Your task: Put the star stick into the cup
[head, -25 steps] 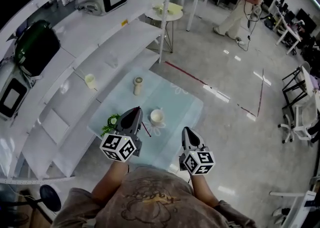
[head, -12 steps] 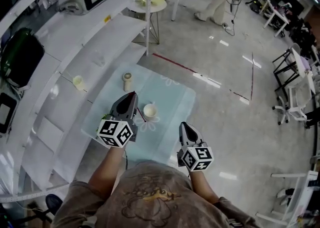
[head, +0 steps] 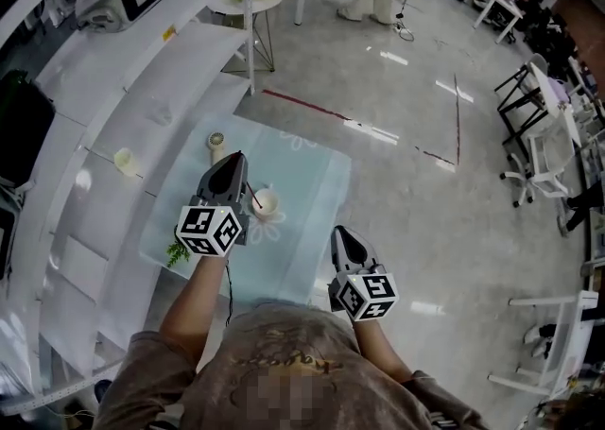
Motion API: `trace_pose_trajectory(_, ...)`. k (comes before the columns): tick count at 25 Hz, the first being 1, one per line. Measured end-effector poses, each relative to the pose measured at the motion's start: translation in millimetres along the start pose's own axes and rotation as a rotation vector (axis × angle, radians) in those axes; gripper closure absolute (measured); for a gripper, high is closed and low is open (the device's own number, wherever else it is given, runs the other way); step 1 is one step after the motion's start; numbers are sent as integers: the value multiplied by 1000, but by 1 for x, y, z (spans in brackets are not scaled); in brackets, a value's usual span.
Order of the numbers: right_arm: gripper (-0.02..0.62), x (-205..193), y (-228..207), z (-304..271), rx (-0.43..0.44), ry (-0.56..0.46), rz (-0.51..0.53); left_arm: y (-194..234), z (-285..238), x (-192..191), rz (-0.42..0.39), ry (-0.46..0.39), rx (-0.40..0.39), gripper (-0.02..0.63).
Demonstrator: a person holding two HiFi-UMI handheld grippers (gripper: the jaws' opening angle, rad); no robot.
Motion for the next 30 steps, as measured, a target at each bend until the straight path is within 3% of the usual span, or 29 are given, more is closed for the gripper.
trace_pose_trajectory(12, 592, -9, -18, 10, -78, 12, -16, 17, -35, -43, 37, 15, -9, 572)
trace_pose_trajectory(30, 592, -23, -39, 13, -152, 42, -37, 36, -52, -126, 30, 121, 18, 572)
Point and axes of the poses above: the fingertips, and each gripper's own axes: z backward along the fingers, y to its left, x out of its top, the point moved 3 cm from there along z, backward along the fingers, and after that the axes turned 1 degree about -x, right-handed, at the moved point
